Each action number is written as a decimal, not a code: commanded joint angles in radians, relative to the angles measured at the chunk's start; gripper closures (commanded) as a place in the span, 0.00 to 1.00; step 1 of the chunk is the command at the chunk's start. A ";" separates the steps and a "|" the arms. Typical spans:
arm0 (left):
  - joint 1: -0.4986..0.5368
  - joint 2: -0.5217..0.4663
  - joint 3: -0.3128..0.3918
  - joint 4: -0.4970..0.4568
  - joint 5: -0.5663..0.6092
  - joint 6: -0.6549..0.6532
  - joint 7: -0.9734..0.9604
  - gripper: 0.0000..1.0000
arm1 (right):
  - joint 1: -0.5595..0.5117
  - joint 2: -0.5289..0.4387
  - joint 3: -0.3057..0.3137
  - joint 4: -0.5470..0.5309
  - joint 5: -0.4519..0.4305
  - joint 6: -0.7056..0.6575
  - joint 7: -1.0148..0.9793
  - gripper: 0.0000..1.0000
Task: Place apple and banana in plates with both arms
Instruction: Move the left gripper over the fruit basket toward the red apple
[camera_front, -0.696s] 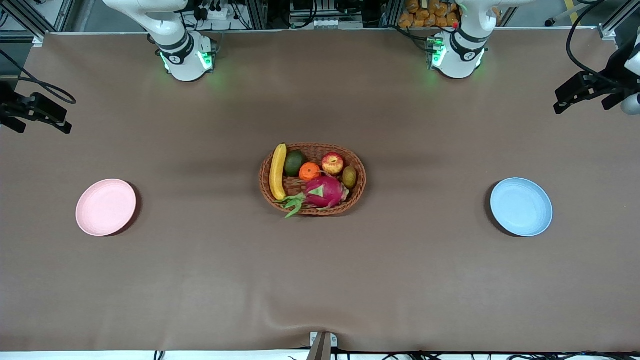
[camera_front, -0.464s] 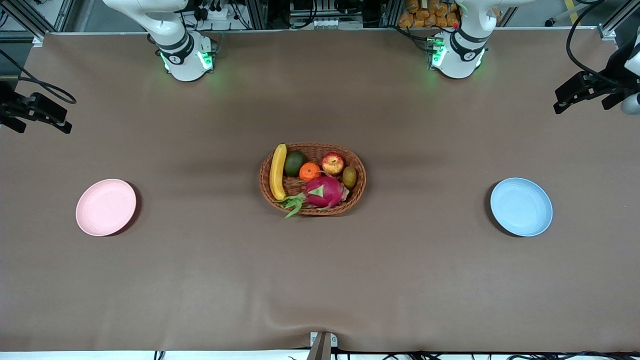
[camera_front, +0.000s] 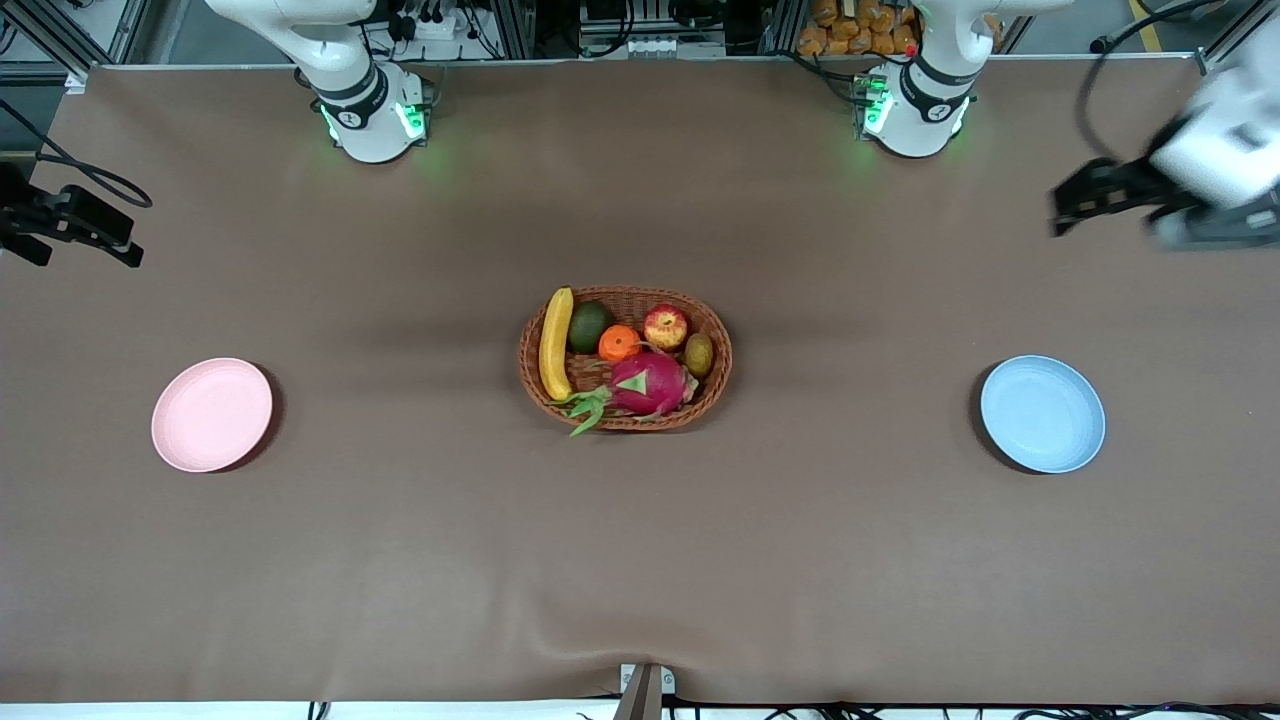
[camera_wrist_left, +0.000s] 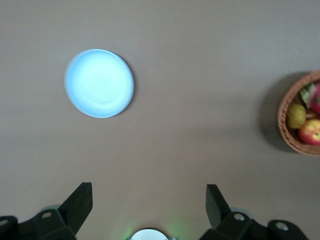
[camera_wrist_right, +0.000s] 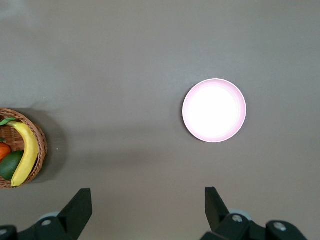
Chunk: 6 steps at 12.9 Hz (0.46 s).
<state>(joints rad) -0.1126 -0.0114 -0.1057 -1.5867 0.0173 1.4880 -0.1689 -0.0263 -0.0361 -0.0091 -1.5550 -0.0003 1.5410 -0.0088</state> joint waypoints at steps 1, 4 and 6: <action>-0.093 0.112 -0.081 0.017 -0.005 0.058 -0.180 0.00 | -0.014 0.007 0.004 0.023 0.023 -0.001 -0.005 0.00; -0.203 0.238 -0.150 0.010 -0.005 0.159 -0.452 0.00 | 0.011 0.037 0.007 0.023 0.010 0.004 -0.011 0.00; -0.248 0.274 -0.153 -0.028 -0.008 0.246 -0.503 0.00 | 0.035 0.038 0.009 0.047 0.006 0.007 -0.013 0.00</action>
<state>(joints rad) -0.3413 0.2387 -0.2626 -1.5982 0.0157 1.6803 -0.6324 -0.0118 -0.0135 -0.0013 -1.5521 0.0017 1.5537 -0.0117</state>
